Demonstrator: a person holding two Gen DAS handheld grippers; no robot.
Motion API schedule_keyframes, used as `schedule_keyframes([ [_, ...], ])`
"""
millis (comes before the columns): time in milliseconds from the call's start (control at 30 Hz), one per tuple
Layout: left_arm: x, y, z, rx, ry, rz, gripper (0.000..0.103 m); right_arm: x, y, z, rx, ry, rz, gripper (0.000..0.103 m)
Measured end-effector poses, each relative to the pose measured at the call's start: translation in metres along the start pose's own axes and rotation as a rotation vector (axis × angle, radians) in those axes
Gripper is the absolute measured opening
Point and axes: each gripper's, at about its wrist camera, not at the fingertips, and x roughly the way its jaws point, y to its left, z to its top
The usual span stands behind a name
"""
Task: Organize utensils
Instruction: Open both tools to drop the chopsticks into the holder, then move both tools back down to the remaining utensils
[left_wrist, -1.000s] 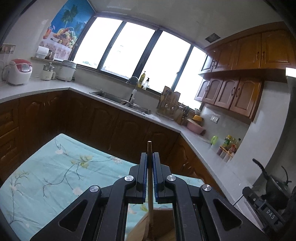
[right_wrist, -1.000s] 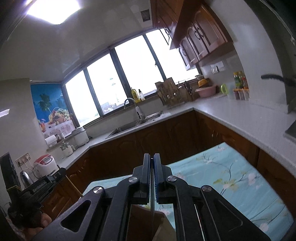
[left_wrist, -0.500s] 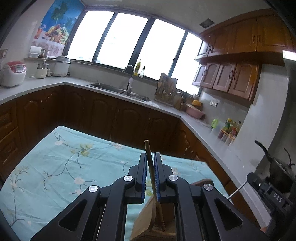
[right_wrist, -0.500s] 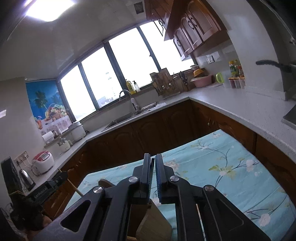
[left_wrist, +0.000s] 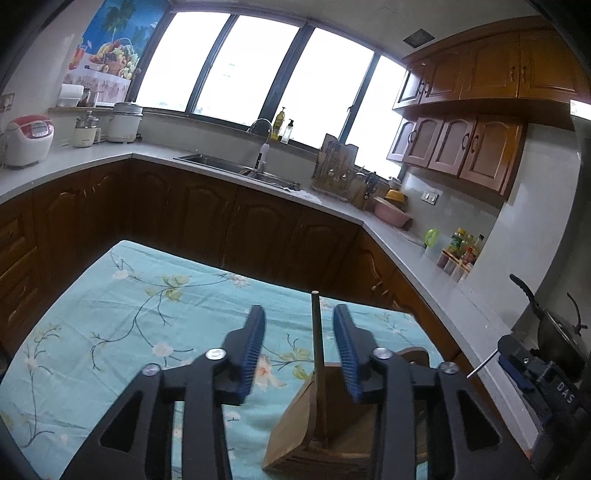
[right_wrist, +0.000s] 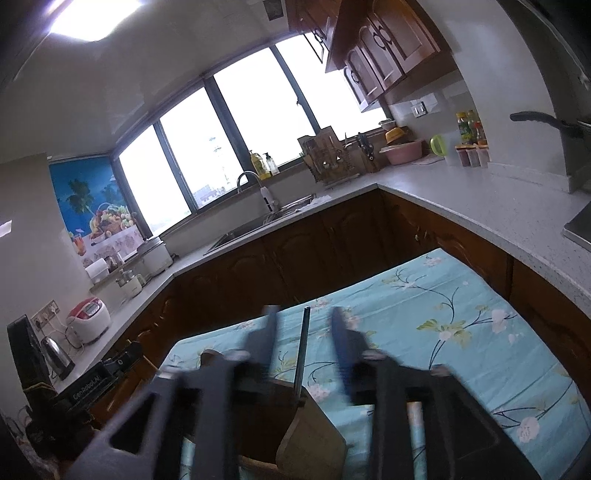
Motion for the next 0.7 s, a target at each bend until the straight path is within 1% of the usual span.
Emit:
schedule_keyframes([
  [67,-0.003,0.0,-0.002,0.002,0.001,0.004,0.05,-0.003,0.001,-0.001,0.001,0.001,0.004,0.051],
  [100,-0.006,0.0,-0.003,0.001,0.003,0.003,0.055,-0.004,0.0,-0.001,0.005,0.005,0.007,0.054],
  [133,-0.009,0.0,-0.003,0.001,0.005,0.008,0.063,-0.006,0.0,-0.001,0.008,0.007,0.009,0.058],
  [200,-0.017,0.0,-0.004,0.002,-0.009,0.011,0.074,-0.01,0.0,-0.003,0.013,0.009,0.011,0.063],
  [233,-0.022,0.001,-0.004,0.003,-0.013,0.014,0.077,-0.012,0.0,-0.003,0.016,0.012,0.013,0.07],
  [267,-0.028,0.001,-0.005,0.006,-0.012,0.019,0.079,-0.014,0.0,-0.004,0.018,0.014,0.015,0.073],
  [300,-0.033,0.001,-0.006,0.011,-0.008,0.024,0.081,-0.018,0.0,-0.005,0.02,0.016,0.021,0.078],
  [333,-0.037,0.001,-0.007,0.015,-0.006,0.027,0.081,-0.02,0.002,-0.006,0.018,0.02,0.024,0.081],
  [367,-0.043,0.002,-0.009,0.022,-0.002,0.029,0.081,-0.022,0.003,-0.007,0.015,0.023,0.028,0.082],
  [433,-0.053,0.002,-0.013,0.035,0.009,0.036,0.086,-0.028,0.006,-0.011,0.007,0.032,0.036,0.086],
  [533,-0.068,0.002,-0.019,0.049,0.03,0.045,0.087,-0.039,0.009,-0.018,0.0,0.051,0.055,0.093],
  [600,-0.079,0.004,-0.024,0.056,0.045,0.057,0.088,-0.046,0.011,-0.024,-0.005,0.068,0.069,0.093],
  [700,-0.094,0.007,-0.029,0.061,0.061,0.061,0.088,-0.057,0.013,-0.031,-0.019,0.079,0.067,0.093],
])
